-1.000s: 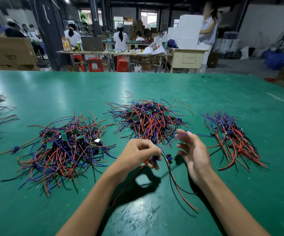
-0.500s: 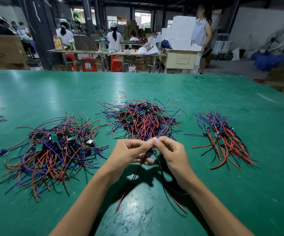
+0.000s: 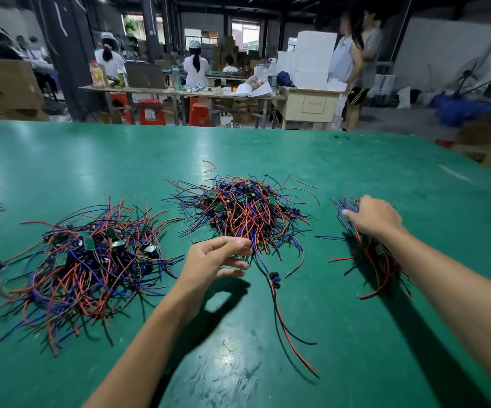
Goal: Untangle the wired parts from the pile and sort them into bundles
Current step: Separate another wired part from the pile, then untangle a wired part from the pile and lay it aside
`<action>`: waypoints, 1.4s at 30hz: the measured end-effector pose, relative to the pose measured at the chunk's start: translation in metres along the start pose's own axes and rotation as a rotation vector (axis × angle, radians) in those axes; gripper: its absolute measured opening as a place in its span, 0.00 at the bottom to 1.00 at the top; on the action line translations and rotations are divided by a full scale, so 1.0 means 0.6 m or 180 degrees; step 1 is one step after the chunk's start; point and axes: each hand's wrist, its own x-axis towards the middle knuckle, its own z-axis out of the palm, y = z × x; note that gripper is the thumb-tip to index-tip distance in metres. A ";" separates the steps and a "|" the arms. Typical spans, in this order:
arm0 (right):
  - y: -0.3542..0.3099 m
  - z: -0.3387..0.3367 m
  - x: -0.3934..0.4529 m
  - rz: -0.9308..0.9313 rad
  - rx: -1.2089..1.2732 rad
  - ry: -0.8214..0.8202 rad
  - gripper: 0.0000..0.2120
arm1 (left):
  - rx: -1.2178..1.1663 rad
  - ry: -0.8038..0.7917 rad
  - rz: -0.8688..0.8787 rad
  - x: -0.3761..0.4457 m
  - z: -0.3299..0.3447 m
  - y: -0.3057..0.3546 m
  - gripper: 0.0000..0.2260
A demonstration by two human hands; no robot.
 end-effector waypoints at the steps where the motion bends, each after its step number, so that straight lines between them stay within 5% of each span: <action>1: 0.009 0.012 -0.001 -0.0104 -0.0172 0.0050 0.23 | -0.0005 0.0013 -0.0001 0.000 -0.001 0.001 0.11; 13: 0.030 0.051 -0.049 -0.0810 -0.1562 0.0456 0.20 | 0.0393 0.0093 0.0197 -0.002 -0.001 -0.006 0.04; 17: -0.026 0.057 -0.111 -0.1678 -0.0377 0.0683 0.11 | 0.1513 0.0093 0.0932 -0.004 0.007 -0.018 0.06; 20: -0.071 0.079 -0.161 -0.1287 0.0594 0.0310 0.08 | 0.2569 0.0042 0.1463 -0.006 0.012 -0.031 0.11; 24: -0.091 0.120 -0.184 -0.0904 0.0451 0.0115 0.18 | 0.3920 -0.0403 0.1958 -0.005 0.015 -0.043 0.20; 26: -0.088 0.132 -0.186 -0.0875 0.0634 0.0223 0.14 | 0.4213 -0.0593 0.1908 -0.006 0.017 -0.049 0.20; 32: -0.079 0.131 -0.189 -0.0977 0.1208 0.0338 0.12 | 0.4116 -0.0512 0.2137 -0.004 0.015 -0.050 0.08; 37: -0.086 0.116 -0.220 -0.2025 0.1544 0.0937 0.13 | 0.3555 -0.0082 0.2578 -0.005 0.012 -0.040 0.08; 42: -0.102 0.099 -0.247 -0.2446 0.2511 -0.0272 0.15 | 0.2920 0.0622 0.3209 -0.005 0.010 -0.025 0.08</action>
